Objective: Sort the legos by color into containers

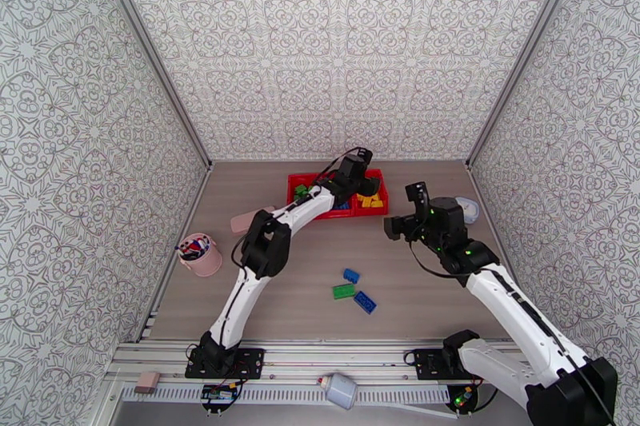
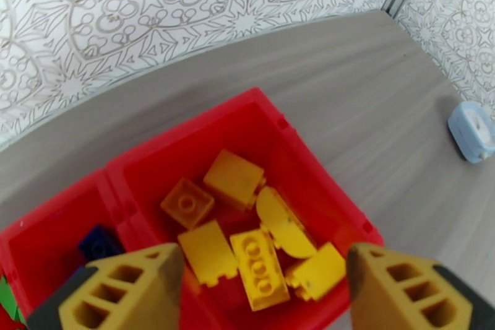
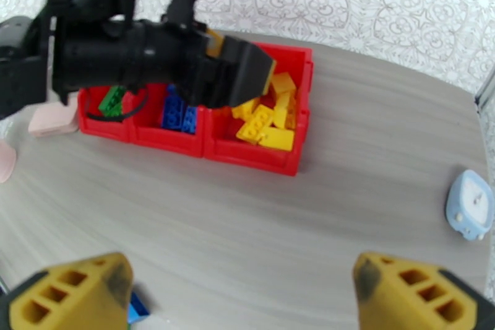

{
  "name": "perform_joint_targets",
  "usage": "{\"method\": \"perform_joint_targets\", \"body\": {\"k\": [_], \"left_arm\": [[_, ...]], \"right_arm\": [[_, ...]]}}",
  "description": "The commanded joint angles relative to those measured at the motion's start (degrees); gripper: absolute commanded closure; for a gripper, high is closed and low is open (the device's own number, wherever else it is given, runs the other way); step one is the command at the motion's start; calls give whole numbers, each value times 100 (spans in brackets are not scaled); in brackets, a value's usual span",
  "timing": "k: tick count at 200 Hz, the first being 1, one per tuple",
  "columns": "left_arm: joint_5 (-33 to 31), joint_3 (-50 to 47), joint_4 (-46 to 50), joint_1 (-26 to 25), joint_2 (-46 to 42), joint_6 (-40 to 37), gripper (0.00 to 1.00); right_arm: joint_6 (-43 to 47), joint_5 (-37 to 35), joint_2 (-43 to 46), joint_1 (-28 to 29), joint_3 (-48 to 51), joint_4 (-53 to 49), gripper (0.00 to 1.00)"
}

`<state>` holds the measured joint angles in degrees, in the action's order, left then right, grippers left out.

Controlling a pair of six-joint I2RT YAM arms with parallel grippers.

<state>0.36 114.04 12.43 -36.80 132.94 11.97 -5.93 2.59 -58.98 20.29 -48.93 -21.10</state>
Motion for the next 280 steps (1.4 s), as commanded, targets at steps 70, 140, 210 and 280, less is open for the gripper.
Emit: {"method": "perform_joint_targets", "body": {"k": [70,140,210,280], "left_arm": [[-256,-3695,-1498,291,-3135,119,8],[-499,-5155,-1445,695,-4263,333,5],[-457,-5314,-1428,896,-4341,250,5],[-452,-5391,-1539,929,-4242,319,4]], "right_arm": [[297,-872,-742,1485,-250,-614,2],[406,-910,-2307,2504,-923,-1157,2],[400,-538,-3600,2722,-1289,-1300,14],[356,-507,-4248,2734,-1460,-1385,41]]}}
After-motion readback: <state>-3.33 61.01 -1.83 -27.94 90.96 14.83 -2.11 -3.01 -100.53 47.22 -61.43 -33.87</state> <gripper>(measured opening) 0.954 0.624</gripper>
